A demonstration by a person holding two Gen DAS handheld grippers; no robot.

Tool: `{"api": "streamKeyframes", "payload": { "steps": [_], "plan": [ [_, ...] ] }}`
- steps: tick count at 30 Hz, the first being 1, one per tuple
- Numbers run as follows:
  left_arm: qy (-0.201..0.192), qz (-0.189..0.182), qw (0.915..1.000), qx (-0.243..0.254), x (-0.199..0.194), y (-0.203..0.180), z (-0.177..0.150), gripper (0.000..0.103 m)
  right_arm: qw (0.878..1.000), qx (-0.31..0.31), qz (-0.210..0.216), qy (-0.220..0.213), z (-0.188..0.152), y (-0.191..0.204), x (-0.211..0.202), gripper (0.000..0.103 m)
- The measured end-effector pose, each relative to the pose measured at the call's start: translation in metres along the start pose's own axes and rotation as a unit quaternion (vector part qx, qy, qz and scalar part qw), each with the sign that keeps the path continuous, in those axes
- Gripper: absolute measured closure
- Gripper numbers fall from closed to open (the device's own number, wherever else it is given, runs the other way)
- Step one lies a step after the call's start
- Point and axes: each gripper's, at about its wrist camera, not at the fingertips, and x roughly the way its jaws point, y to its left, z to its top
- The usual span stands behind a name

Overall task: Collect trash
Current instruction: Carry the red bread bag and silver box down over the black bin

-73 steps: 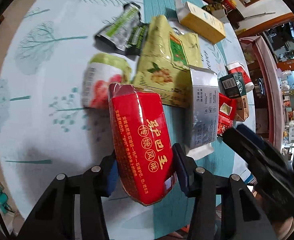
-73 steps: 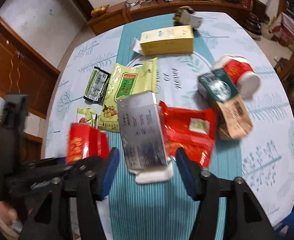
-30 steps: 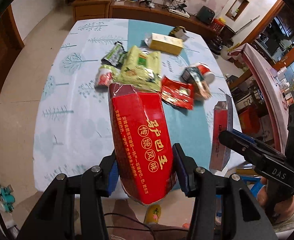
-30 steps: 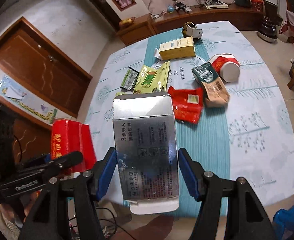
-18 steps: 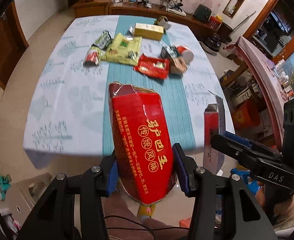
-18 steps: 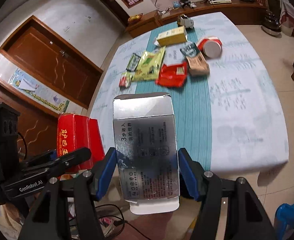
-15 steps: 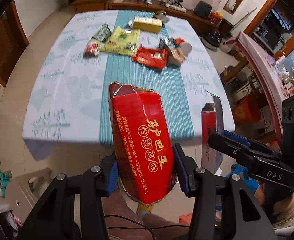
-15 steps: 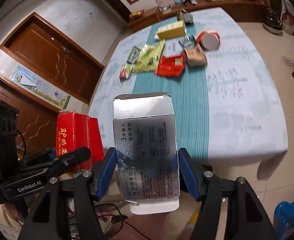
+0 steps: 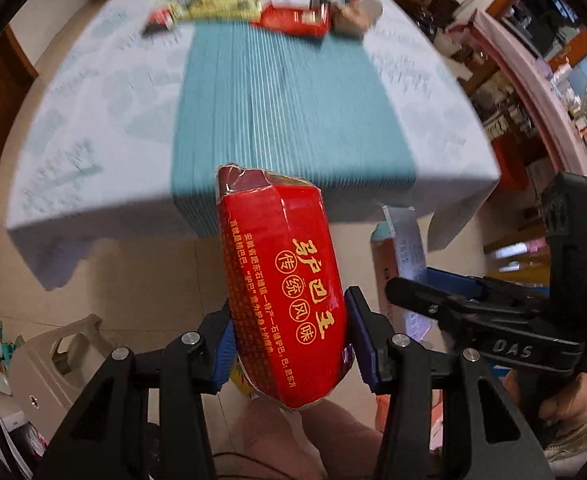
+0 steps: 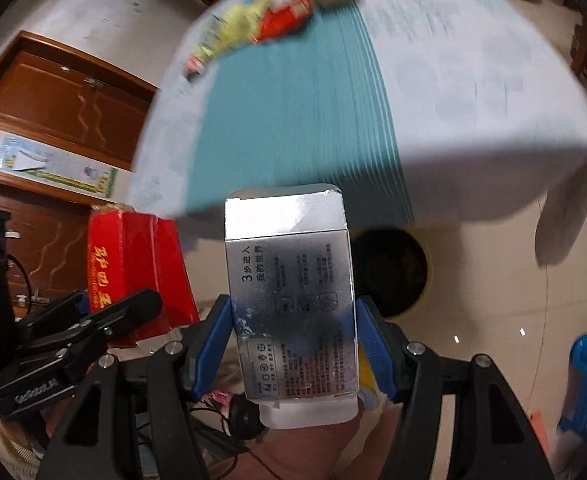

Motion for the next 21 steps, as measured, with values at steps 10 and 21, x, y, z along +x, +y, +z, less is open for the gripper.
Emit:
{"api": "streamKeyframes", "payload": {
  "steps": [10,21],
  "plan": [
    [0.056,-0.018,0.9981,-0.019,0.156,0.031,-0.04,0.053,0.993,0.094,-0.055,0.049,-0.038,-0.075,0.145,0.04],
    [0.031,0.01,0.9993,-0.02,0.251,0.052,-0.032,0.029,0.989,0.135,-0.059,0.029,-0.015,-0.132,0.246,0.038]
  ]
}}
